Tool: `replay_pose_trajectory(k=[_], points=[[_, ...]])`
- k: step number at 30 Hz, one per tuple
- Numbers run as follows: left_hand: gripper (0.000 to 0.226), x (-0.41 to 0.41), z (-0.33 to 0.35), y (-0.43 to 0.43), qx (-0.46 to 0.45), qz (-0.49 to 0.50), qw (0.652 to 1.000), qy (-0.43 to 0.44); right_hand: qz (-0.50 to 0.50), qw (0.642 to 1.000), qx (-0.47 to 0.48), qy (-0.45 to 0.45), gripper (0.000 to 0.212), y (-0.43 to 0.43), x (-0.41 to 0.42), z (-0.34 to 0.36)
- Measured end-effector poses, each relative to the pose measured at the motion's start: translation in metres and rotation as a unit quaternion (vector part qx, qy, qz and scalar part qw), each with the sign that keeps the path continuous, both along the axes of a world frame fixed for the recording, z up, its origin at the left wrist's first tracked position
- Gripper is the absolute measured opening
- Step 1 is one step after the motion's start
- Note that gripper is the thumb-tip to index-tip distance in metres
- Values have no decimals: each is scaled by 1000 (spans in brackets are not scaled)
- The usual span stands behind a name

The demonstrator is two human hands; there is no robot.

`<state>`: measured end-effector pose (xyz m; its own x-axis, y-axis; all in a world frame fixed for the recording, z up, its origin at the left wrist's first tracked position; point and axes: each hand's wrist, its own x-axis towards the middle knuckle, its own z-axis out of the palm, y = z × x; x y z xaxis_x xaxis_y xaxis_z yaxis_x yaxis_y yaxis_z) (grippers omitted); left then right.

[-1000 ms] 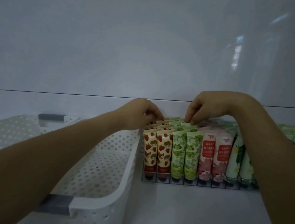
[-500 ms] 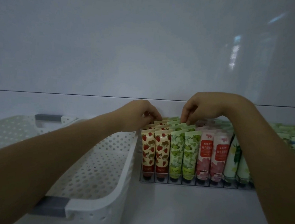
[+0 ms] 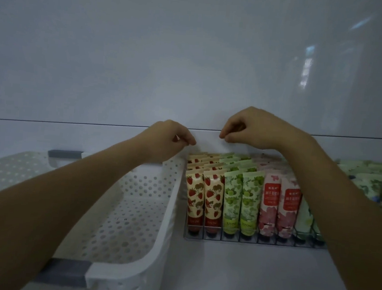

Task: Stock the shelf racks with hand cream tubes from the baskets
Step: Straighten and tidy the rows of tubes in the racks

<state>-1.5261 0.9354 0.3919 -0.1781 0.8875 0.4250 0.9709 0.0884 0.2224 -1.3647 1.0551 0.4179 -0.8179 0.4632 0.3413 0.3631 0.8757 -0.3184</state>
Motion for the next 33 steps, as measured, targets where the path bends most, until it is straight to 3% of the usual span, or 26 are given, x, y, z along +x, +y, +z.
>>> replay_pose_trajectory(k=[5,28,33], points=[[33,-2,-11,9,-36,13,999,36,-23,998,53,-8,18,-3,-17,-12],[28,-5,-20,19,-8,2,1000,21,-36,988,23,-149,38,-19,-21,-8],[32,-3,-11,14,20,-4,999,30,-12,992,18,-126,34,-13,-15,-7]])
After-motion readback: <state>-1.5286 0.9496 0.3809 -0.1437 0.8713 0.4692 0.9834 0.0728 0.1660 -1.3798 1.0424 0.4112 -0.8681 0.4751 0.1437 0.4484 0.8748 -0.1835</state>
